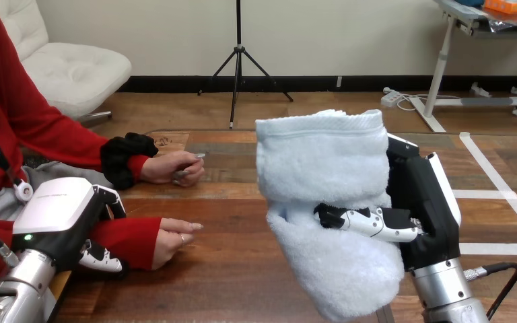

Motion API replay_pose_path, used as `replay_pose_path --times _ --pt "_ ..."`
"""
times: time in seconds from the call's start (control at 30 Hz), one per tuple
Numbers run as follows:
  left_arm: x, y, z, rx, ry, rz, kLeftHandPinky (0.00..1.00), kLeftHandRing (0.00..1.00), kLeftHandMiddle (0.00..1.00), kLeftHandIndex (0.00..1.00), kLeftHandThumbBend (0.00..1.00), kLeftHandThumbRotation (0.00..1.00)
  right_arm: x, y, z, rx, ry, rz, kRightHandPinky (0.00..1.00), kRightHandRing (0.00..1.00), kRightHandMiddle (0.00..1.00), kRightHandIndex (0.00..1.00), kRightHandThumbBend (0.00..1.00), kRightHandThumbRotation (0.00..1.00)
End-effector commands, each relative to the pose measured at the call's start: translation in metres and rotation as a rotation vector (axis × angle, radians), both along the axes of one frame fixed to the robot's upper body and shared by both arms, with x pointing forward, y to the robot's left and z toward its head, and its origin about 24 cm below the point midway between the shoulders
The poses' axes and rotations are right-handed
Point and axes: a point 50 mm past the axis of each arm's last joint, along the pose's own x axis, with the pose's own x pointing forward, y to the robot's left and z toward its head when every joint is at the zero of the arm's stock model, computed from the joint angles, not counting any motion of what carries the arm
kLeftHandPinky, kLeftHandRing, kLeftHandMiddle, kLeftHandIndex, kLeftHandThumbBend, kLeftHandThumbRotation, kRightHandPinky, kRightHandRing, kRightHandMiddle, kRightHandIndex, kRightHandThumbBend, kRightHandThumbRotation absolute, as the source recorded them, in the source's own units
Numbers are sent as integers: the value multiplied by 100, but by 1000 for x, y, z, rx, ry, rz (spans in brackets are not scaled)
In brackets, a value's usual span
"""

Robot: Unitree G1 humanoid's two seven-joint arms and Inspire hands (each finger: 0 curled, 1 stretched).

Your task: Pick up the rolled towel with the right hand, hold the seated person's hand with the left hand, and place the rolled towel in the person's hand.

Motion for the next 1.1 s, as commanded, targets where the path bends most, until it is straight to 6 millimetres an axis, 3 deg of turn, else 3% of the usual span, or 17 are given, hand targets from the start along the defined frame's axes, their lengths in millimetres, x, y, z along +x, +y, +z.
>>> replay_pose_path --times 0.0,1.07 --pt "7 -8 16 -27 -74 -32 33 36 40 41 92 0 19 8 19 49 -71 17 32 36 43 42 76 0" --pt "-2 -17 32 -94 -111 -78 28 33 37 37 91 0 36 13 10 44 -17 -16 34 37 44 42 73 0"
